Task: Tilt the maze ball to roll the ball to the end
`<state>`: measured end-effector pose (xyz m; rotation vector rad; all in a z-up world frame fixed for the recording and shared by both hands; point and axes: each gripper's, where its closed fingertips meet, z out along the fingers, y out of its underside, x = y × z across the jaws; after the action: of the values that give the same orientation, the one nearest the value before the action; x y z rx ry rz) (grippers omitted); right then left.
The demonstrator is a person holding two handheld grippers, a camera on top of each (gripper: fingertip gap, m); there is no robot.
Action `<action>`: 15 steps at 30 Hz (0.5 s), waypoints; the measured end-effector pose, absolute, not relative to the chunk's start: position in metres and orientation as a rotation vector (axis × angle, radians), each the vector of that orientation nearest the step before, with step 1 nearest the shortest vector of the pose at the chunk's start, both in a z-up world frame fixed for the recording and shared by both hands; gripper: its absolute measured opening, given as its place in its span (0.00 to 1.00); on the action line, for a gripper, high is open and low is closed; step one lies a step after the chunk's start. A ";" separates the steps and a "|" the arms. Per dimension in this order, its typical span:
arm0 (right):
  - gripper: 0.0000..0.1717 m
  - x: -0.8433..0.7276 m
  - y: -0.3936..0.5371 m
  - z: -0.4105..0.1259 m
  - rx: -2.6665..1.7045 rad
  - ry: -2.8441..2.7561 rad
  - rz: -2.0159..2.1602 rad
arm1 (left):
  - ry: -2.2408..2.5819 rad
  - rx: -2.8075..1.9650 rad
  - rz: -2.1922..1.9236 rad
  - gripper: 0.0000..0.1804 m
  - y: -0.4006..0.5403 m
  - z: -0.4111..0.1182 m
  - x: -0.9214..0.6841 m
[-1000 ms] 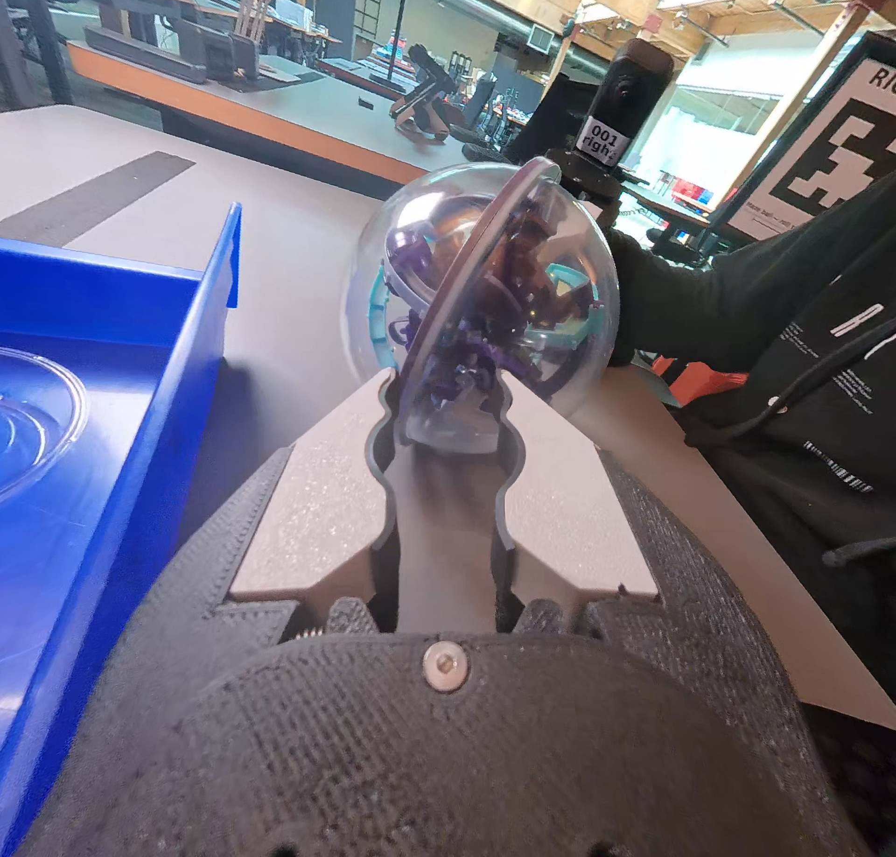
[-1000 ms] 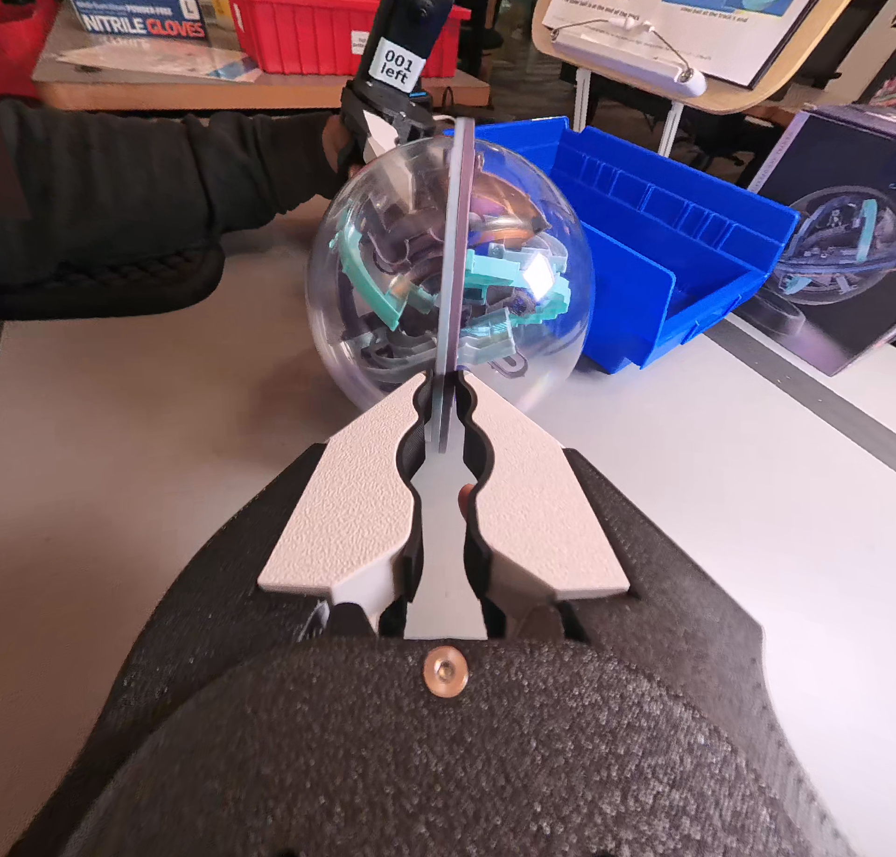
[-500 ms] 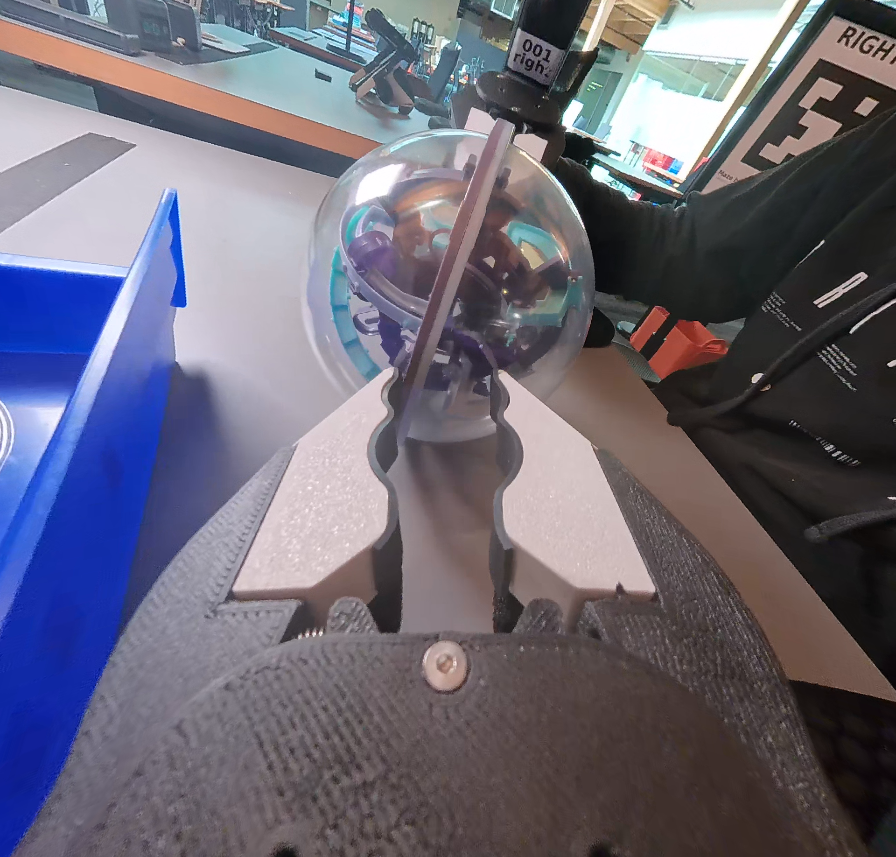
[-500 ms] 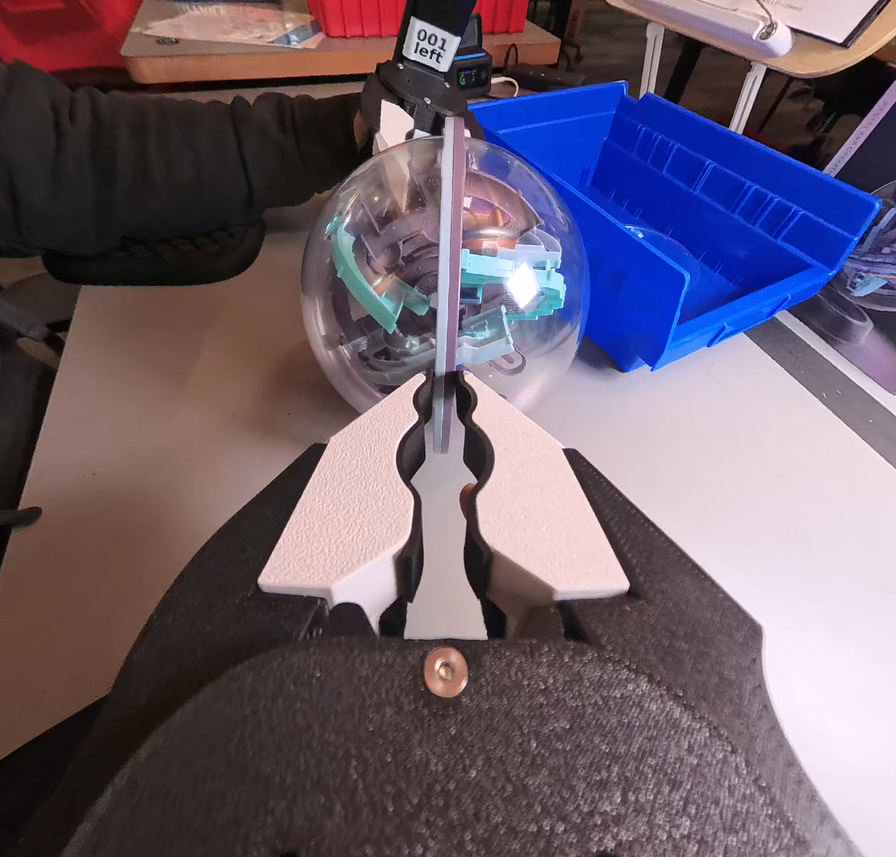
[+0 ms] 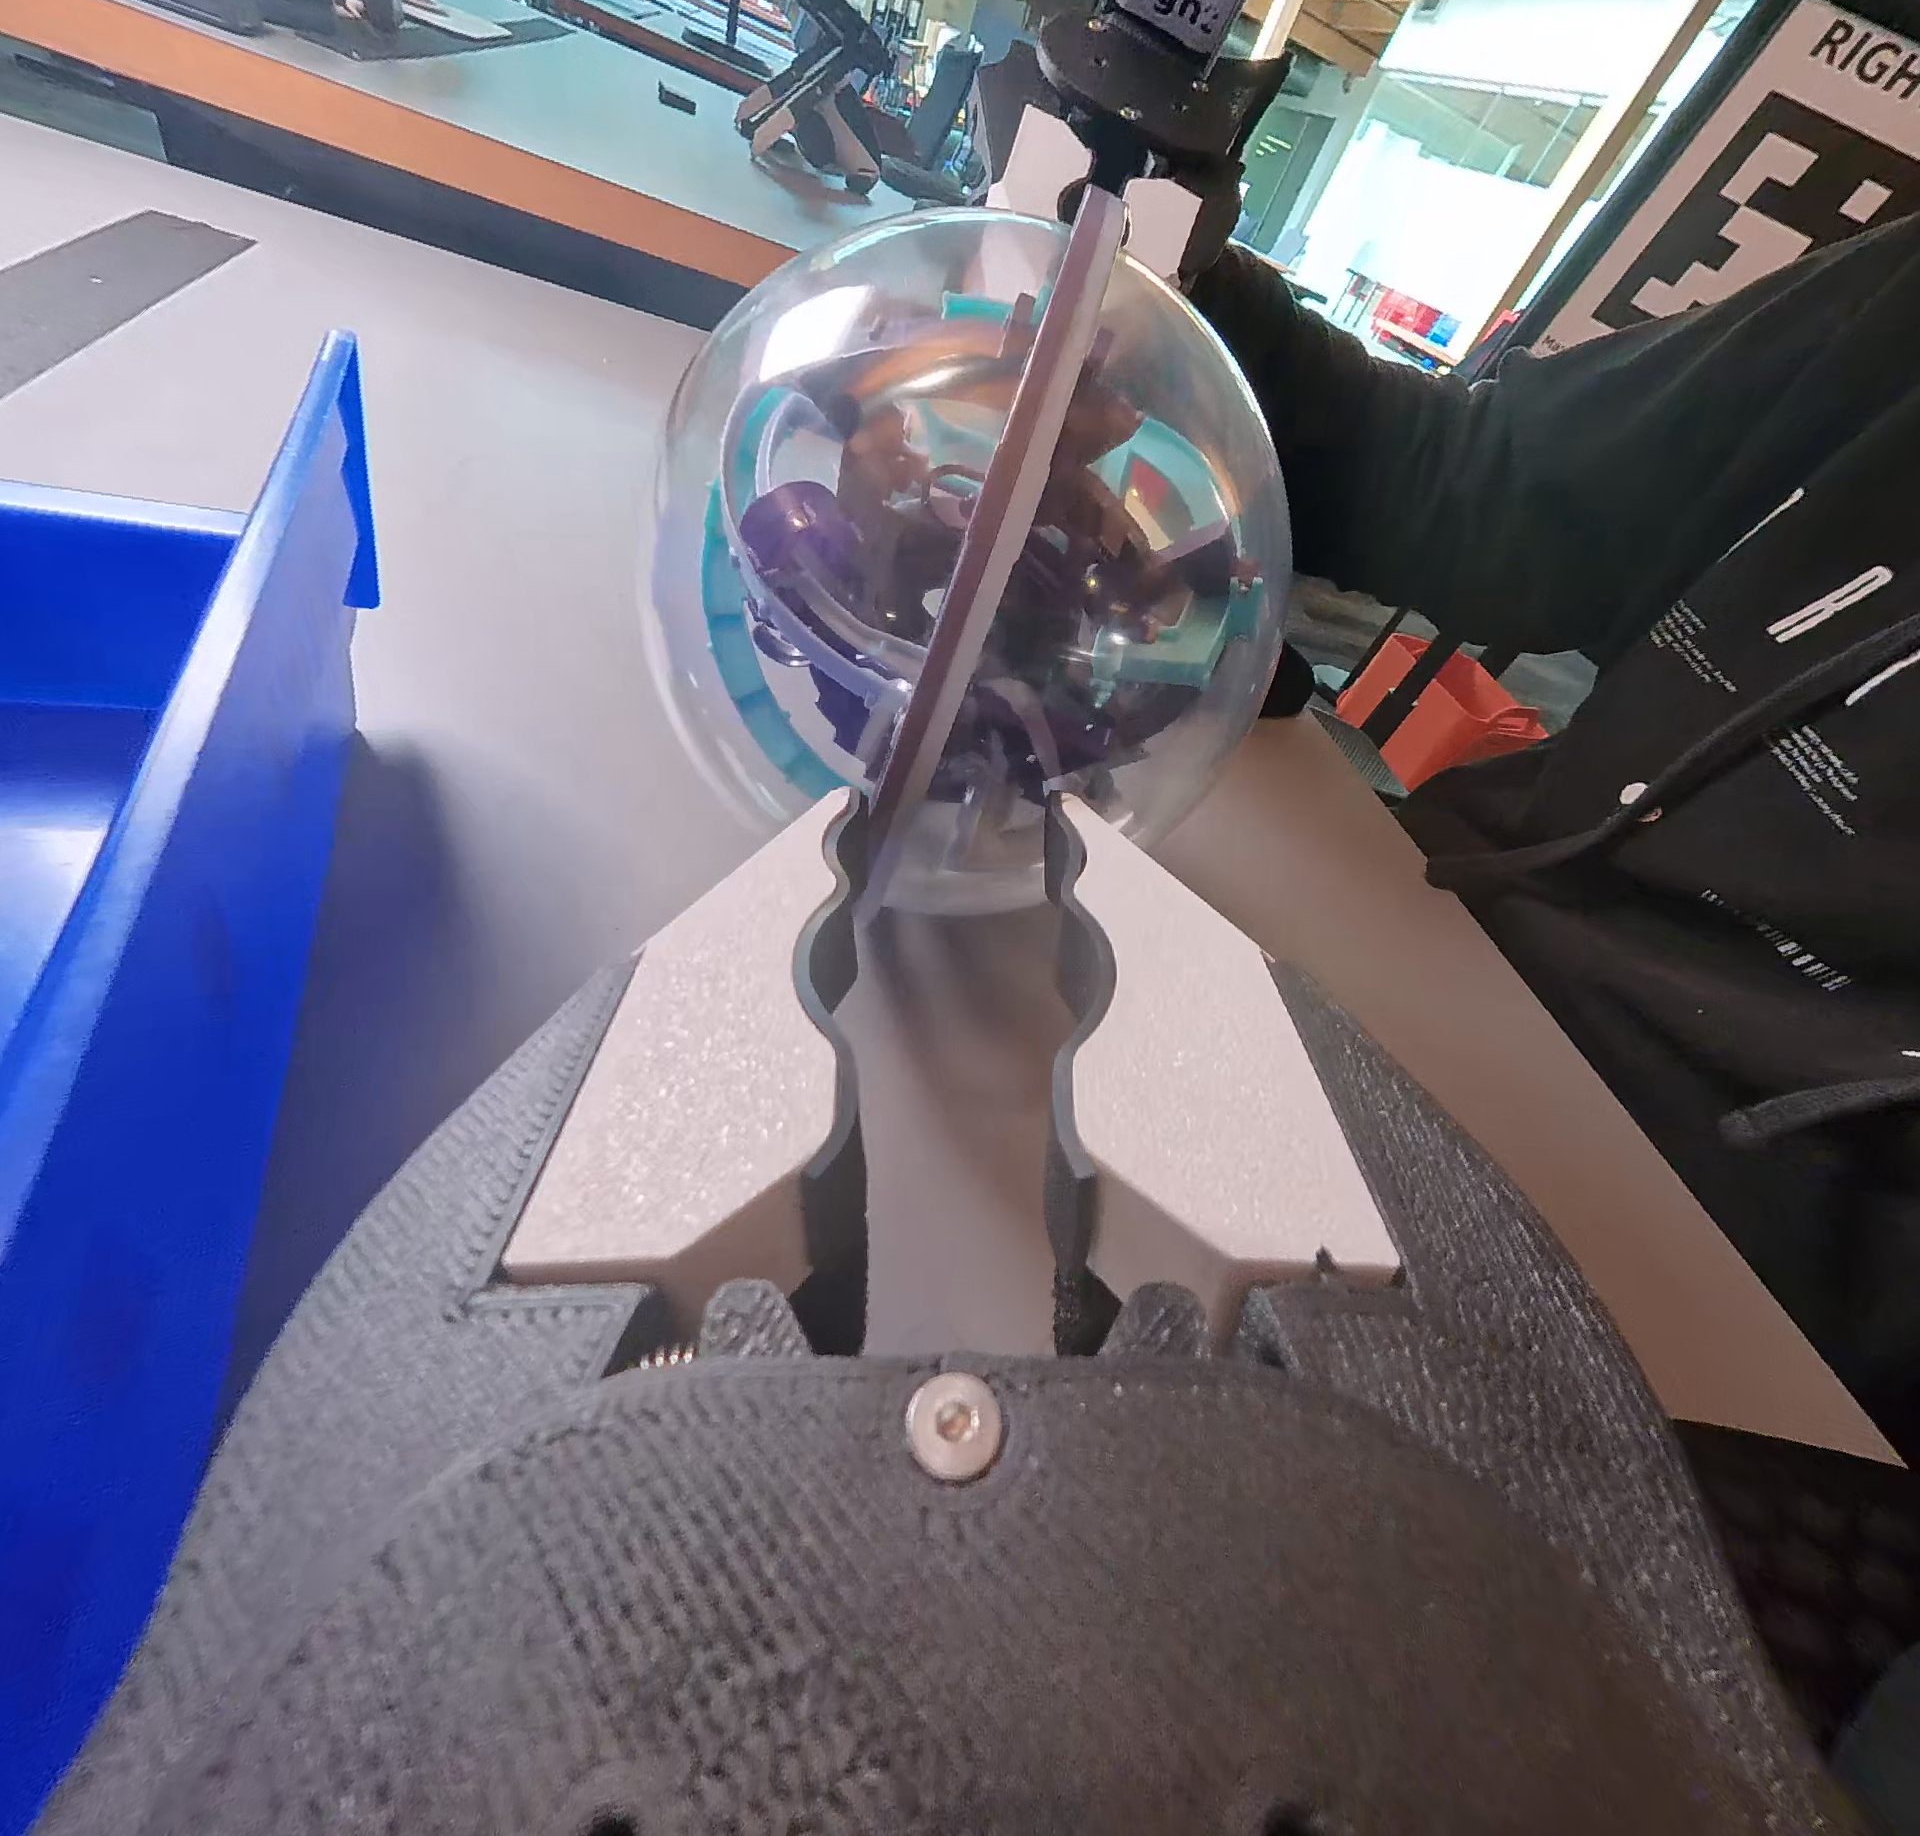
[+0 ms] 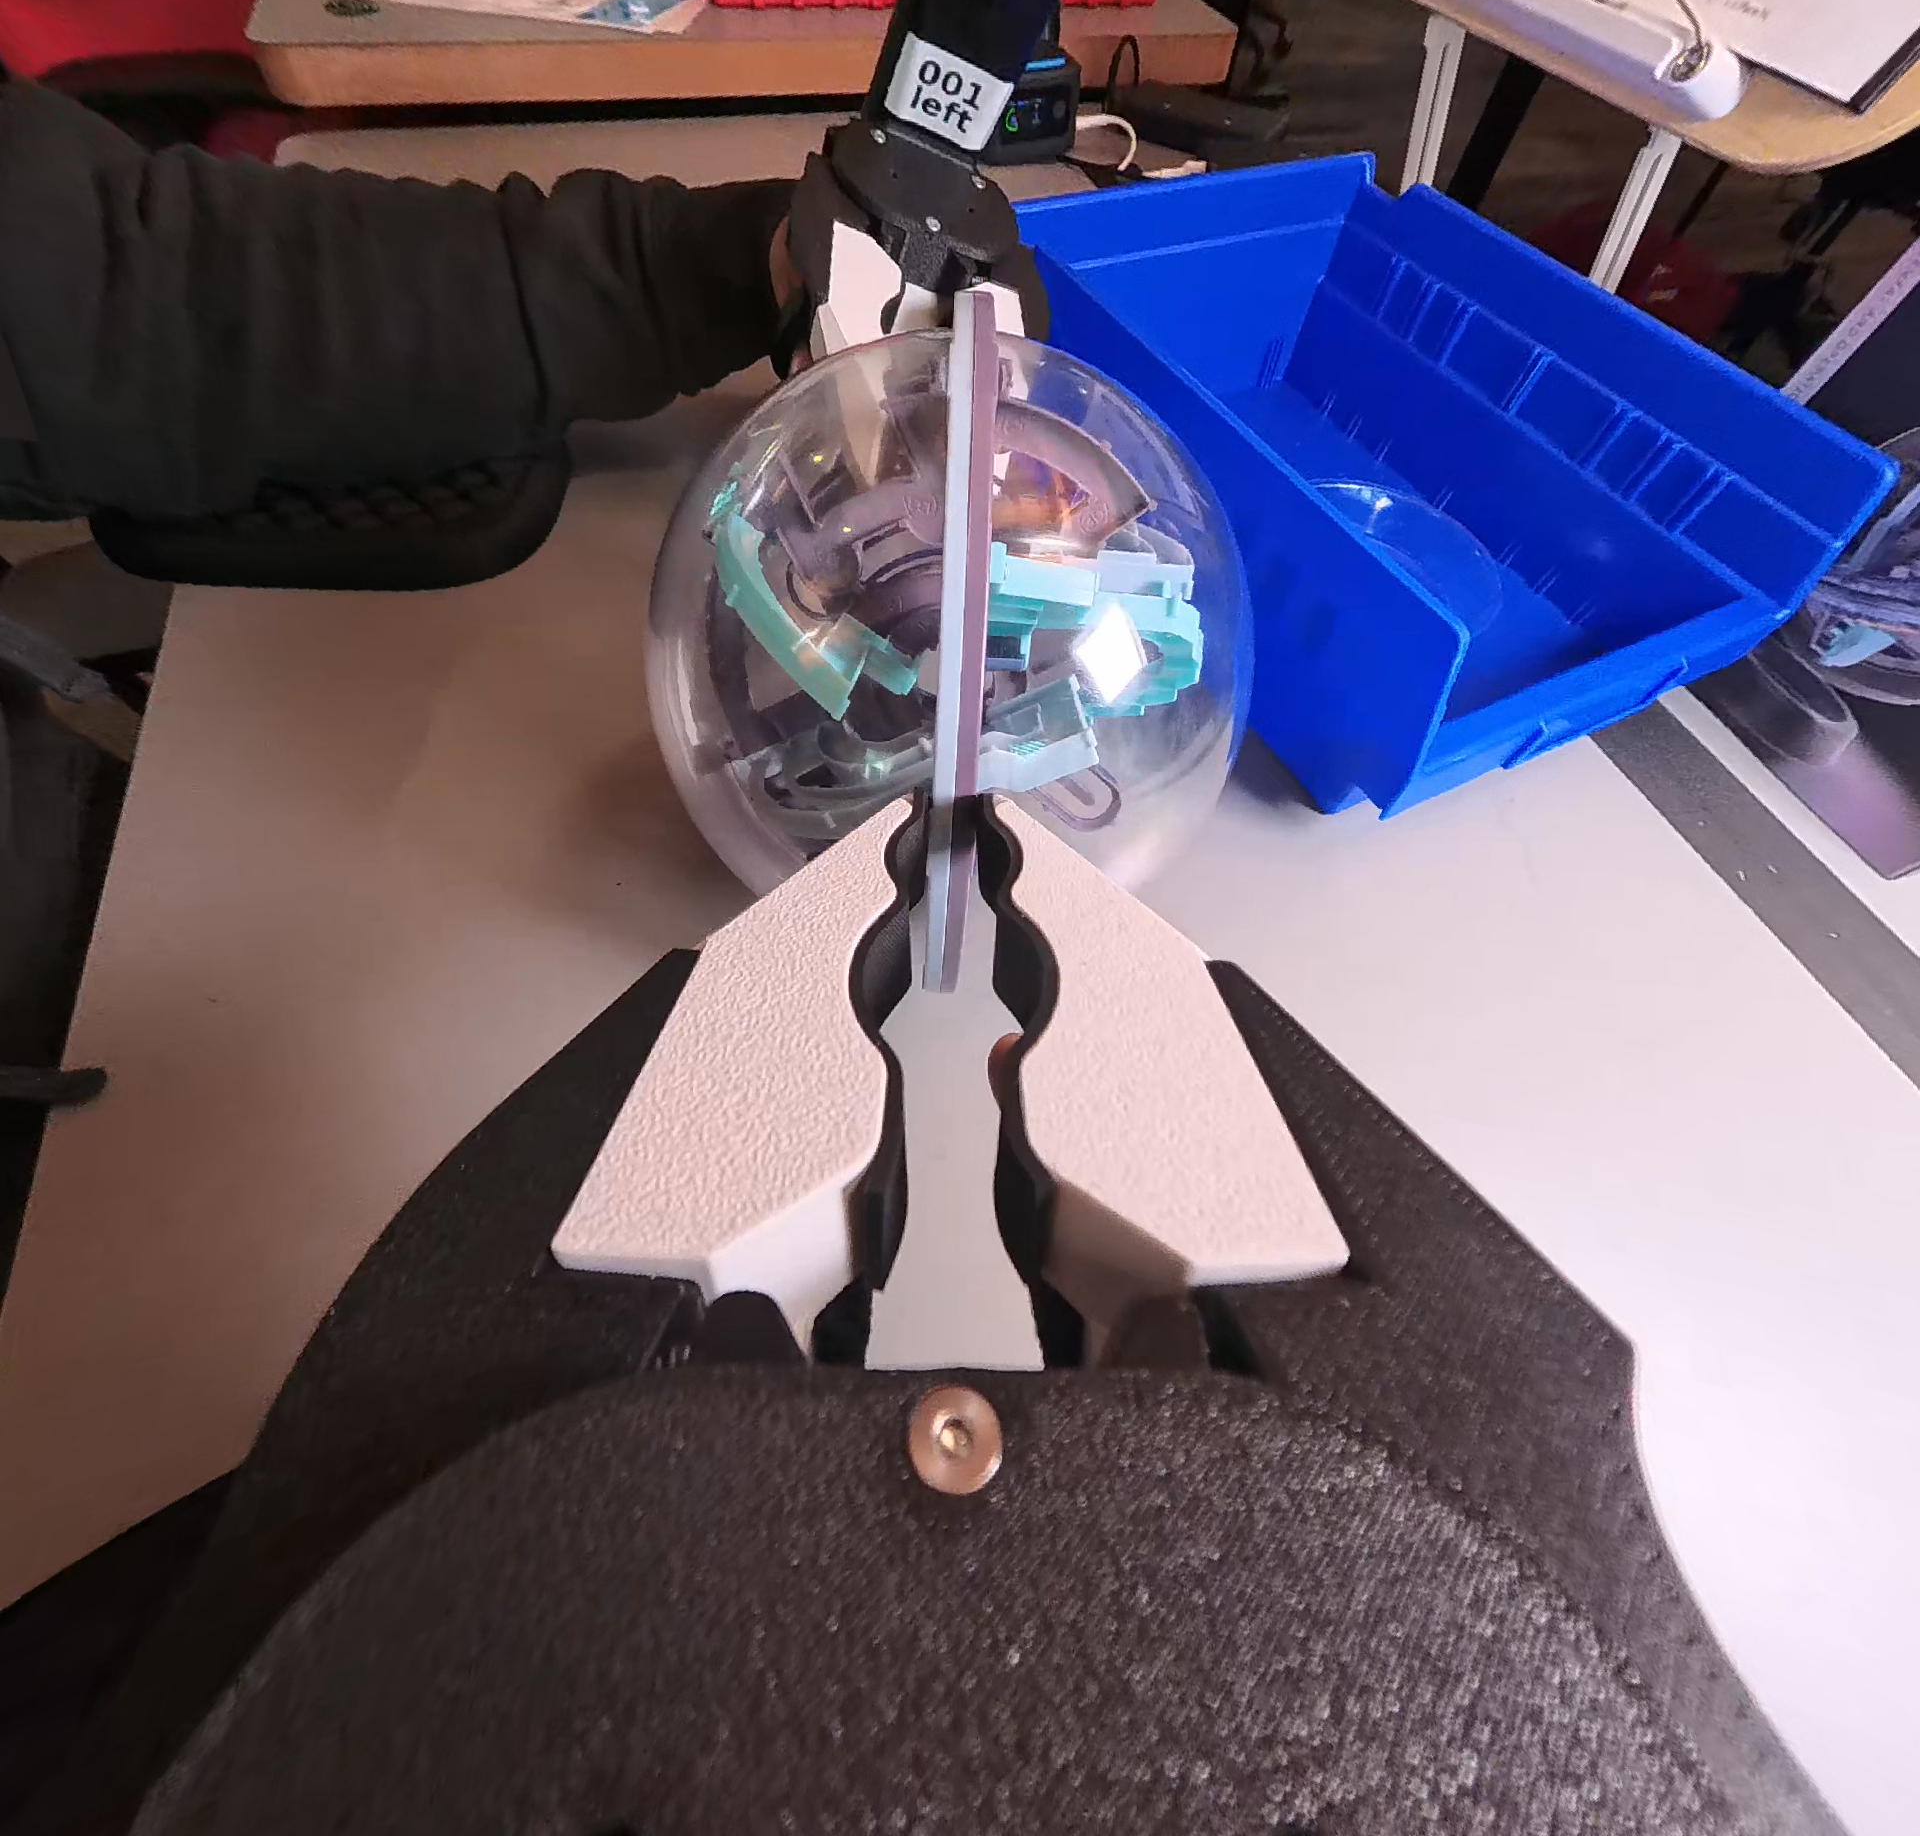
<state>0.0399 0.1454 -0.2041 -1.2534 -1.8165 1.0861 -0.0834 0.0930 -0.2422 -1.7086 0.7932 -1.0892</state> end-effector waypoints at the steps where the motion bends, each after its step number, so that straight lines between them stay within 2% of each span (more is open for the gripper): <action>1: 0.04 0.040 0.145 -0.204 -1.247 -1.816 1.084 | 0.795 -1.706 -1.087 0.18 0.093 -0.242 -0.084; 15: 0.04 0.039 0.138 -0.202 -1.201 -1.772 1.152 | 0.785 -1.555 -1.037 0.09 0.094 -0.204 -0.081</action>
<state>0.0389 0.1382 -0.2019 -1.2006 -1.7720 1.1523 -0.0809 0.0941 -0.2040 -1.5549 0.7848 -1.0367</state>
